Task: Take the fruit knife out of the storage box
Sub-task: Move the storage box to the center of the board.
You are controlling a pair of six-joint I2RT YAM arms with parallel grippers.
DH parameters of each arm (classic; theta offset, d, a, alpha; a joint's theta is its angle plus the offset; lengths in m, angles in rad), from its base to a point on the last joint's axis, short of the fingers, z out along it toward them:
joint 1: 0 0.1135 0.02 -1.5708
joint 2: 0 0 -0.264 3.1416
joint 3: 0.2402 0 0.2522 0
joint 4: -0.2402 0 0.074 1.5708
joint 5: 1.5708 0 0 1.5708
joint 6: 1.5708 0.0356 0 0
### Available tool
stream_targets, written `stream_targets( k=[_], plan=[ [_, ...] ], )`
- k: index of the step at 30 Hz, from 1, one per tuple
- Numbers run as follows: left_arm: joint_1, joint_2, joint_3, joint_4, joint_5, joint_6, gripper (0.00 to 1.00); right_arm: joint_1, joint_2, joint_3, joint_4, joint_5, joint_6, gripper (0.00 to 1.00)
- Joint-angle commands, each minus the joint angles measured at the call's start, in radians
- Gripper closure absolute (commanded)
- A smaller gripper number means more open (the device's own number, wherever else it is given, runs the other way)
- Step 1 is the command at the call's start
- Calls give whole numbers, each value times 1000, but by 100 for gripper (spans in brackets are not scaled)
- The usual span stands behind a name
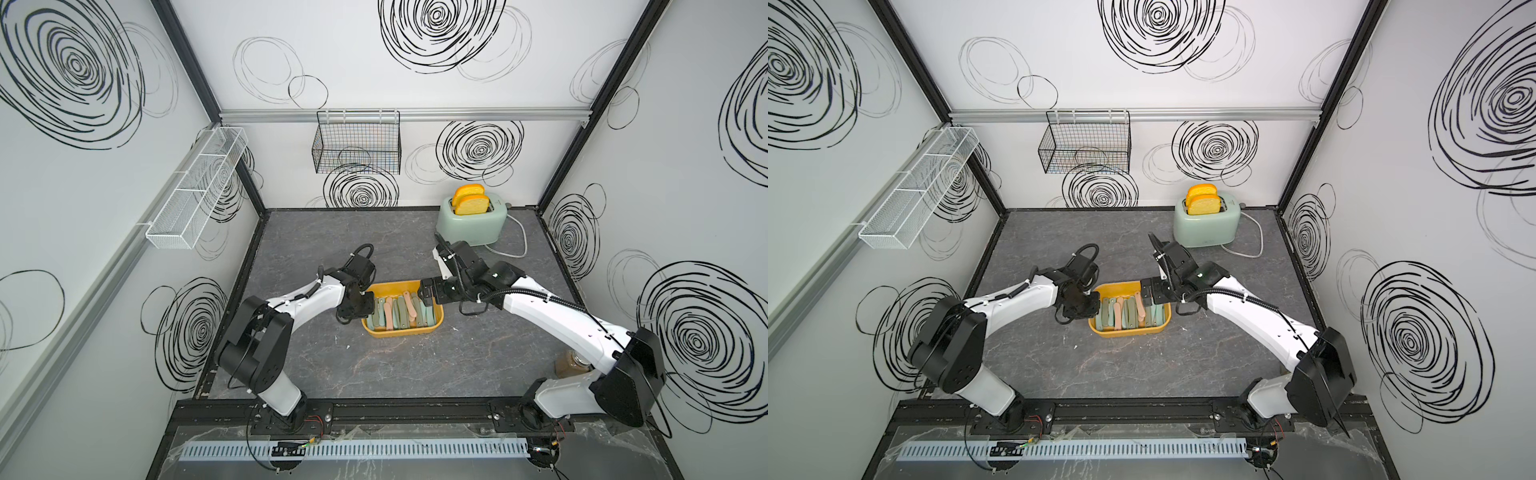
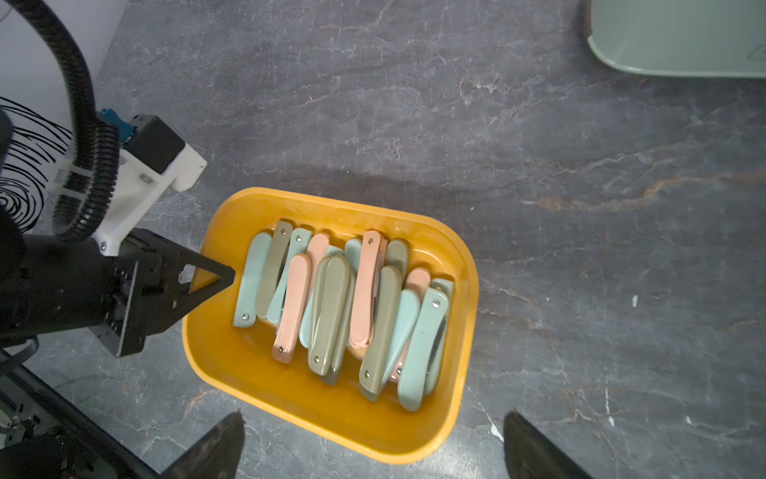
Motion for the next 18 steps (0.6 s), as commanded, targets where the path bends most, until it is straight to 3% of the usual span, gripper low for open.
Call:
stream_targets(
  k=[1, 3, 7, 10, 14, 18],
  plan=[
    [-59, -61, -53, 46, -16, -152, 82, 28, -27, -29, -38, -12, 50, 1],
    [-84, -82, -66, 49, -35, -186, 74, 36, -23, -36, -60, -9, 58, 1],
    [-97, -135, -62, 24, -56, -200, 39, 48, 11, -9, -125, 18, 70, 0],
    [-96, -208, -45, -16, -82, -183, 19, 55, 53, 24, -175, 35, 74, 3],
    [-92, -336, -32, -71, -113, -156, 1, 77, 114, 59, -197, 50, 76, 7],
    [-93, -472, -64, -91, -88, -131, 2, 112, 178, 87, -187, 84, 74, 14]
  ],
)
